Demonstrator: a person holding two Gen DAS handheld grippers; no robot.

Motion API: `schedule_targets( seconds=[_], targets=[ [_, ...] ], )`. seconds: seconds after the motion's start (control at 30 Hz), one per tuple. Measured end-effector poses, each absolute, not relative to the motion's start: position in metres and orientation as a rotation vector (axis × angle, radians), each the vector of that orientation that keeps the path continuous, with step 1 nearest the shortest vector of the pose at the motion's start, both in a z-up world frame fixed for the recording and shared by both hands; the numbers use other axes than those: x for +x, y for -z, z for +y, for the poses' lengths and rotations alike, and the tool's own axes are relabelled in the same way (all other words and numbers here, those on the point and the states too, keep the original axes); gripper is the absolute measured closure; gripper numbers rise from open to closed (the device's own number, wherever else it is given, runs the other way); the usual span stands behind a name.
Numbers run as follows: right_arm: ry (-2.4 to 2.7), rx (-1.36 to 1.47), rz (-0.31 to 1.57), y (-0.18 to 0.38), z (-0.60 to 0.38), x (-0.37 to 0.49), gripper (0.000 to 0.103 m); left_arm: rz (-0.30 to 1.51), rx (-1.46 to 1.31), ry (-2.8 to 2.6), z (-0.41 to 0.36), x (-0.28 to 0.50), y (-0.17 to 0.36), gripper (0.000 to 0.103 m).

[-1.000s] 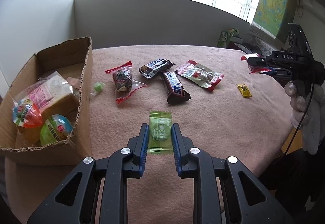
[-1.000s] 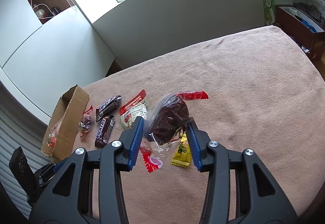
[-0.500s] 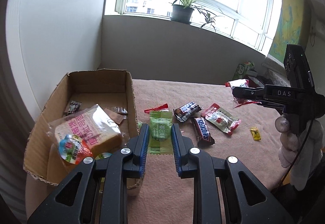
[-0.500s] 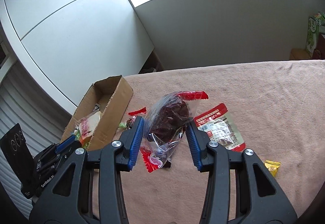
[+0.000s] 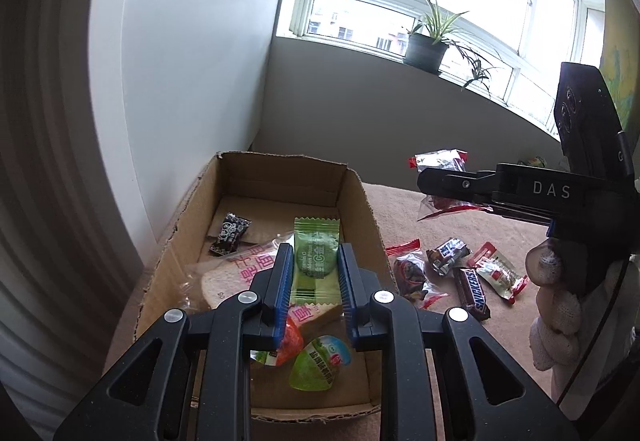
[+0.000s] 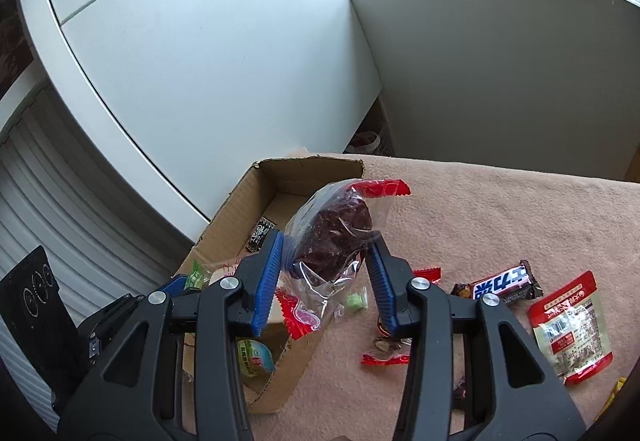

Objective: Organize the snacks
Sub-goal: 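Carry the green candy into the box with the left gripper while the right carries the jerky bag there, then open both grippers over the box and withdraw toward the table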

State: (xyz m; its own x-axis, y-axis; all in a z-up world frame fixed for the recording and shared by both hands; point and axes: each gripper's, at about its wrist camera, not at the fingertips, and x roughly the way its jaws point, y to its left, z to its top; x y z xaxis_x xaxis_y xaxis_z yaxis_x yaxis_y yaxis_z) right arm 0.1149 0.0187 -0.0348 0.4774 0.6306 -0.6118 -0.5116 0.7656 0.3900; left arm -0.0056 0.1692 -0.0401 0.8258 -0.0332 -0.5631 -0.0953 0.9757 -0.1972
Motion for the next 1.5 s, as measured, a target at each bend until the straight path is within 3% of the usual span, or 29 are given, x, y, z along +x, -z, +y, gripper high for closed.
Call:
schedule_targets(
  seconds=[0.53,0.6,0.67,0.7,0.73,1.1,1.5],
  targets=[
    [-0.737,0.150,0.878,0.061,0.071,0.132,0.057,0.619,-0.245,-0.089,0.195,-0.003,0.051,0.082],
    [-0.744,0.148,0.866,0.060,0.072,0.130,0.040,0.623,-0.246,-0.090,0.195,-0.004,0.051,0.077],
    [-0.748,0.150,0.845,0.057,0.069,0.127,0.025,0.618,-0.243,-0.090,0.195,-0.005,0.050,0.058],
    [-0.753,0.153,0.836,0.054,0.068,0.126,0.023,0.612,-0.241,-0.098,0.194,-0.005,0.049,0.053],
    [-0.754,0.153,0.832,0.052,0.067,0.126,0.023,0.606,-0.240,-0.103,0.195,-0.007,0.048,0.048],
    [-0.703,0.083,0.779,0.033,0.032,0.109,0.023,0.578,-0.249,-0.086,0.184,-0.011,0.040,0.048],
    [-0.568,0.125,0.779,0.035,-0.086,0.090,0.023,0.584,-0.191,0.048,0.120,-0.004,0.034,0.048]
  ],
)
